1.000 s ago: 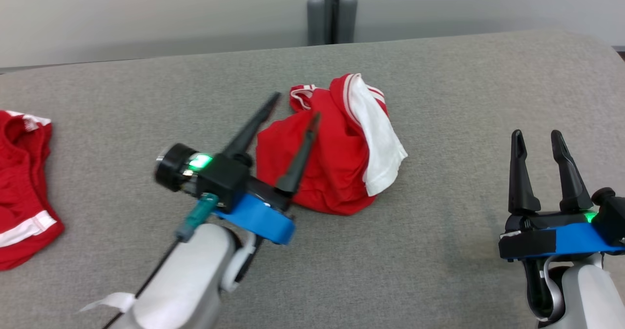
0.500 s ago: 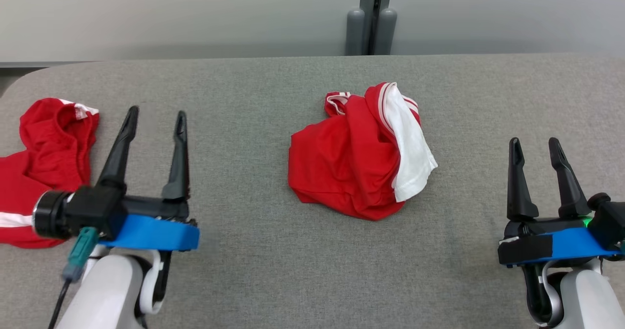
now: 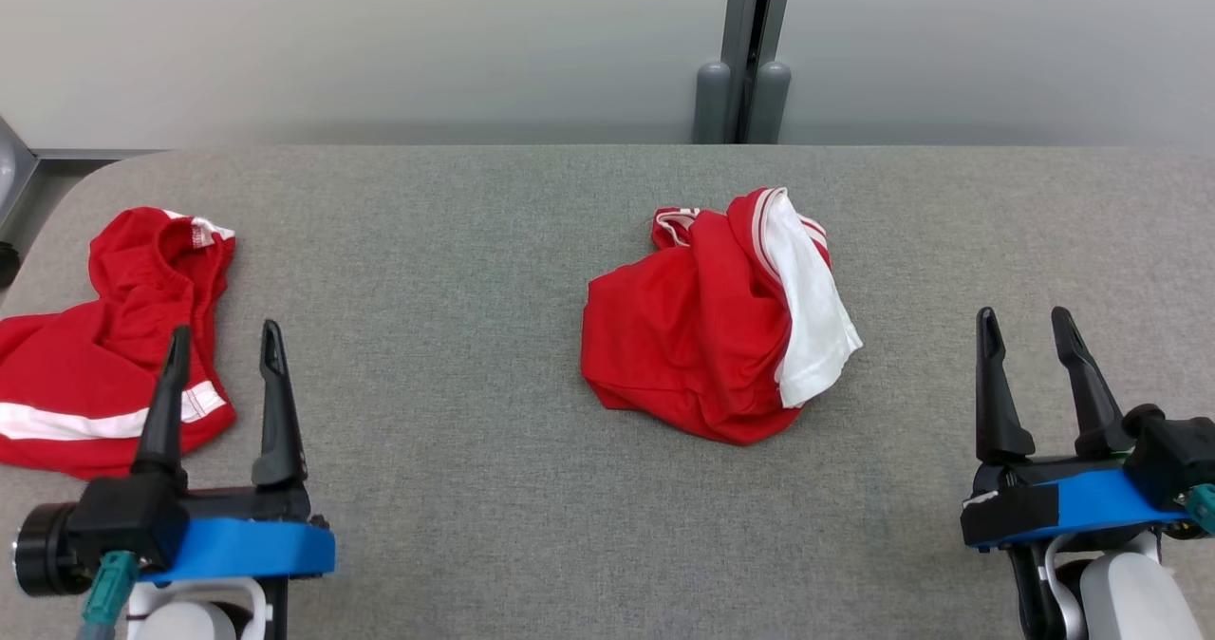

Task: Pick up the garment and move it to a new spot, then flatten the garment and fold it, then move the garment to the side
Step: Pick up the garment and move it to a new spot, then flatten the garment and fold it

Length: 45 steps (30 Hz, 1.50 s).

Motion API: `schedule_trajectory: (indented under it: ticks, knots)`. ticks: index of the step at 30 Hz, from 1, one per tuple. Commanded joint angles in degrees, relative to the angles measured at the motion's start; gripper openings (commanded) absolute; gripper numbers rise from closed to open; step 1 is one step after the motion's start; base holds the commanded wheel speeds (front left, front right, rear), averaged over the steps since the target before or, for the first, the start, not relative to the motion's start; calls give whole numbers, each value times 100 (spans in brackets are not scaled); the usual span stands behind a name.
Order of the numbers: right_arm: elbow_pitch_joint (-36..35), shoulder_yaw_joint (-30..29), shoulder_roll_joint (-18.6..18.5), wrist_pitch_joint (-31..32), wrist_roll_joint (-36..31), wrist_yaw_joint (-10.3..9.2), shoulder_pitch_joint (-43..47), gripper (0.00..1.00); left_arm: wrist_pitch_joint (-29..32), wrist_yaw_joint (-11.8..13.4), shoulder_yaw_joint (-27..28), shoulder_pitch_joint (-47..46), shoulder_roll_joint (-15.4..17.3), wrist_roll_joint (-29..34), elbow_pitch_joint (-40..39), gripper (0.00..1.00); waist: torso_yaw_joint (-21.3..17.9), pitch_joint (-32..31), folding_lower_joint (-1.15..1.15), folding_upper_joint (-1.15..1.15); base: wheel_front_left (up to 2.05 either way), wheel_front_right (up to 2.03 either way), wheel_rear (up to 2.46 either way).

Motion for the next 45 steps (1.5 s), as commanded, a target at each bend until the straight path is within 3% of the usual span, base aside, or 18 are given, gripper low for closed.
schedule_trajectory:
  ticks: [1,12,37,45]
  knots:
    - [21,6,-9,-20,-21,1,70,100,-26,-55,63,108,-61,69,-19,100,1,-28,0,0,0,0,0]
    - [326,51,-9,-20,-78,1,209,100,-27,-381,302,417,-358,573,180,100,17,-203,0,0,0,0,0]
    - [617,158,-9,-20,-50,1,51,100,-27,-604,653,297,-579,948,361,100,-42,-233,0,0,0,0,0]
    - [740,568,-10,-3,-285,1,-655,100,-27,-642,644,218,-680,1001,381,100,-3,-96,0,0,0,0,0]
